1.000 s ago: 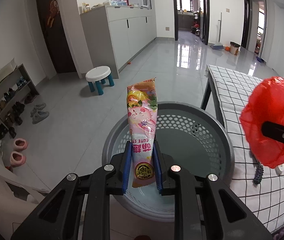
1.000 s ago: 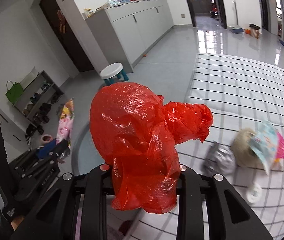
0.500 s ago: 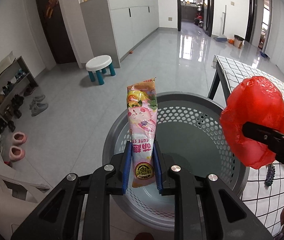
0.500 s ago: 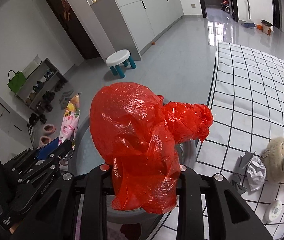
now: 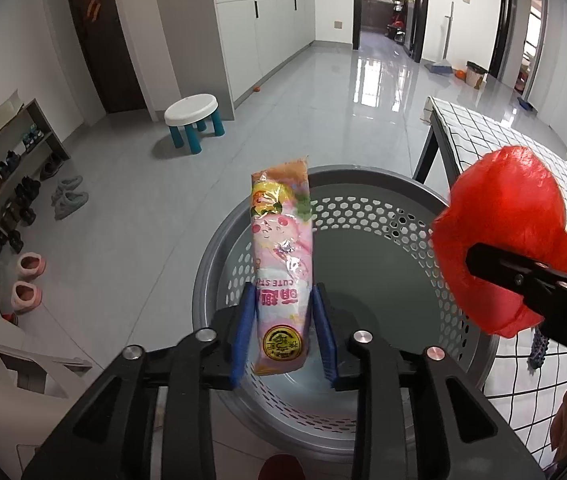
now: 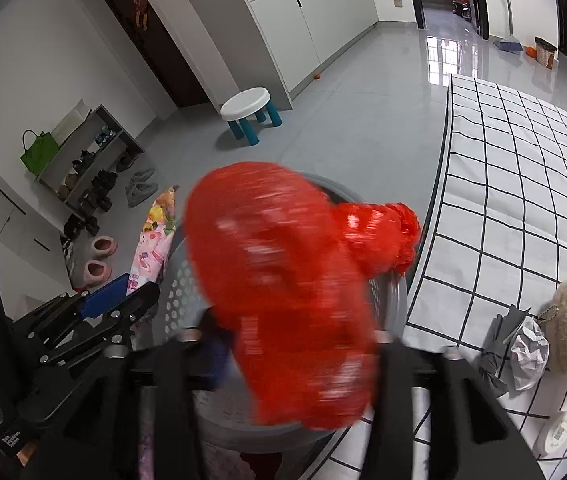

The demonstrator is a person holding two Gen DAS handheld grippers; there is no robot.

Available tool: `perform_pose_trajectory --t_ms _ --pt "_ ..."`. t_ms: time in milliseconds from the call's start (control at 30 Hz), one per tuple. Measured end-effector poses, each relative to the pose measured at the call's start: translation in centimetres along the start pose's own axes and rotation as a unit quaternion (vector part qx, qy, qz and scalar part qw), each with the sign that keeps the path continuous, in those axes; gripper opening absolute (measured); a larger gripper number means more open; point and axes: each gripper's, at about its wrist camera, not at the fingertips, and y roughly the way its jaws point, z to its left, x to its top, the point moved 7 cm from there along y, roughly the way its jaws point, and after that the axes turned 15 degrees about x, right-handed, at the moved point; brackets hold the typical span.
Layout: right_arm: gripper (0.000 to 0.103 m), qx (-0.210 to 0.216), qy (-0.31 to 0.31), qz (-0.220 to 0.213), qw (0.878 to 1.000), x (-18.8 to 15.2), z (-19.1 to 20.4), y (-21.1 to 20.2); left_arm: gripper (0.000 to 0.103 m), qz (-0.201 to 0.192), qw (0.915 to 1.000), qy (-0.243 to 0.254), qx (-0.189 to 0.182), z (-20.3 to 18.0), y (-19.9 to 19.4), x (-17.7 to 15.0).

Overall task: Collect trash
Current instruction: 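Carry the wrapper and red bag over the grey basket with both tools, then open both tools to drop the red bag and wrapper into the basket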

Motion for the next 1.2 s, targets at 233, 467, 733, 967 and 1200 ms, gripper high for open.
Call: perform_pose_trajectory --t_ms 233,467,733,967,1200 --pt "0.060 0.003 -0.008 -0.006 1.000 0.0 0.6 -0.2 0.058 0.004 0.9999 -0.013 -0.001 0.3 0.1 0.0" --pt "0.066 0.007 -0.009 -0.004 1.000 0.1 0.7 0.0 0.062 0.001 0.9998 -0.018 0.004 0.7 0.0 0.0" --pt "0.066 0.012 -0.009 -0.008 1.000 0.2 0.7 -0.2 0.065 -0.002 0.9998 -0.017 0.005 0.8 -0.2 0.0" --pt "0.066 -0.001 -0.013 -0.010 1.000 0.2 0.5 -0.1 0.070 -0.003 0.9998 -0.020 0.006 0.8 -0.2 0.1" --pt "0.066 -0.010 -0.016 -0.011 1.000 0.0 0.5 -0.1 0.075 -0.006 0.9997 -0.023 0.009 1.0 -0.3 0.2"
